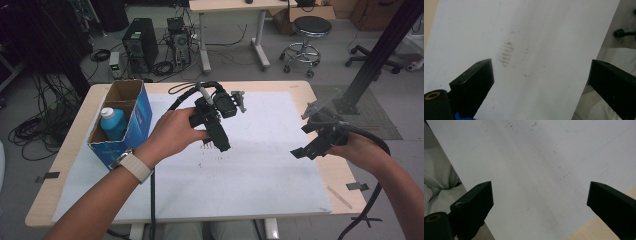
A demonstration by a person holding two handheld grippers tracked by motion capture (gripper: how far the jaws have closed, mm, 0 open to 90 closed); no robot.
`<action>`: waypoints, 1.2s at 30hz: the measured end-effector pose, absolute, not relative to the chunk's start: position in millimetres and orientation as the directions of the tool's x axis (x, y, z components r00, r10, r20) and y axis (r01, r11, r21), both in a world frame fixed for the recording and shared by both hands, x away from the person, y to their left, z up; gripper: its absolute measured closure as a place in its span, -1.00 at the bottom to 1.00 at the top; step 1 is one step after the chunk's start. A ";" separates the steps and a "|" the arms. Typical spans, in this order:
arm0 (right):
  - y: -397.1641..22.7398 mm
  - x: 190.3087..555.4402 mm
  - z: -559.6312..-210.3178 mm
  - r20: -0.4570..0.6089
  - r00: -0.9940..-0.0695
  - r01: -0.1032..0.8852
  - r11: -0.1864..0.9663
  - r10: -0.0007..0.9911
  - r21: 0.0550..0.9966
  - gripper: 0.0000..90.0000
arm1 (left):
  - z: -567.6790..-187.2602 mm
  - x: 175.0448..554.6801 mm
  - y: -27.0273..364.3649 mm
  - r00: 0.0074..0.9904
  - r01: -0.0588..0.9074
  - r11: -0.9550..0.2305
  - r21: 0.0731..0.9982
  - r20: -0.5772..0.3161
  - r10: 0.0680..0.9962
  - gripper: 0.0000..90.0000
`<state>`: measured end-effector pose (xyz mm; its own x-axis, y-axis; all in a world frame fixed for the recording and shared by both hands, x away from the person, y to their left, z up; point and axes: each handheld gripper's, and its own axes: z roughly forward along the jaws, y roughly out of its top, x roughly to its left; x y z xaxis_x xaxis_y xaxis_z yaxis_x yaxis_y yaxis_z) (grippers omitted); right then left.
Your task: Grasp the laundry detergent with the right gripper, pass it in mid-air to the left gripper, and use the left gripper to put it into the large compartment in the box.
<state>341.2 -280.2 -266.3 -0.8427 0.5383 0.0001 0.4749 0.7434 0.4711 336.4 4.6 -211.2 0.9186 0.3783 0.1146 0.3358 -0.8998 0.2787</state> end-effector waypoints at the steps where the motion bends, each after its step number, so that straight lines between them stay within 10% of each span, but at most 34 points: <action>1: -280.2 341.2 -266.3 0.000 -0.843 0.475 0.743 0.538 0.471 -0.85 | -211.2 336.4 4.6 0.919 0.336 -0.900 0.279 0.115 0.378 -0.84; 36: -279.1 339.2 -264.9 -0.003 -0.847 0.469 0.749 0.532 0.468 -0.85 | -213.7 332.4 1.9 0.925 0.321 -0.904 0.281 0.111 0.363 -0.84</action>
